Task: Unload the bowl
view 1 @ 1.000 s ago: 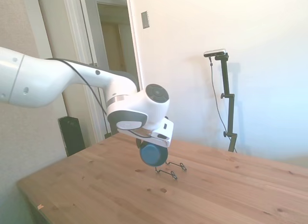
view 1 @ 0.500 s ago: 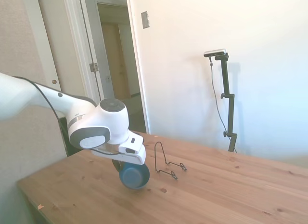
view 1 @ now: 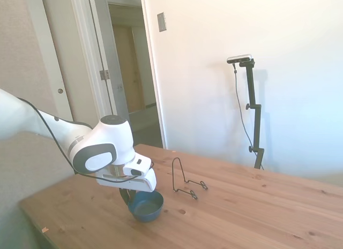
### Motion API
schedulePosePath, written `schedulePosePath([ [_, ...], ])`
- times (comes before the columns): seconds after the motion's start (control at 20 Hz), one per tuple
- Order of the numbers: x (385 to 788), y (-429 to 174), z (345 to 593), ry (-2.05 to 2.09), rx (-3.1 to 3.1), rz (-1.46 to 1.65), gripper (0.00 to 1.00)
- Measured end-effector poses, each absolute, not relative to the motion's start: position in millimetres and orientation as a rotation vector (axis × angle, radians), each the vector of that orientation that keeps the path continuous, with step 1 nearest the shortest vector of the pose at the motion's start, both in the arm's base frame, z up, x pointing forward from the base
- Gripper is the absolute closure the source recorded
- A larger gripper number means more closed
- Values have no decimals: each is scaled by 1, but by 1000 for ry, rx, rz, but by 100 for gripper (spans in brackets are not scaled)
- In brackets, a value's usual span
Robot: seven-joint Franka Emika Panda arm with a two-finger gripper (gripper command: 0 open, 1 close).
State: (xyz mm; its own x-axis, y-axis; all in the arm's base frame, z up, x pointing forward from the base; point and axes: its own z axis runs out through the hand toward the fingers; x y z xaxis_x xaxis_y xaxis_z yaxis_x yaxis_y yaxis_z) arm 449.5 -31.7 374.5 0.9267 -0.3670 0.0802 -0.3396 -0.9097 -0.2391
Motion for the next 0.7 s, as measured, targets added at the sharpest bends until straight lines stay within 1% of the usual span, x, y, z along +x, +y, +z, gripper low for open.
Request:
schedulePosePath([
  [0.4, 471, -28, 362, 545, -2866, -128, 0],
  [0.5, 476, -28, 363, 542, -2865, -117, 0],
  [0.7, 484, -29, 373, 553, -2857, -132, 0],
])
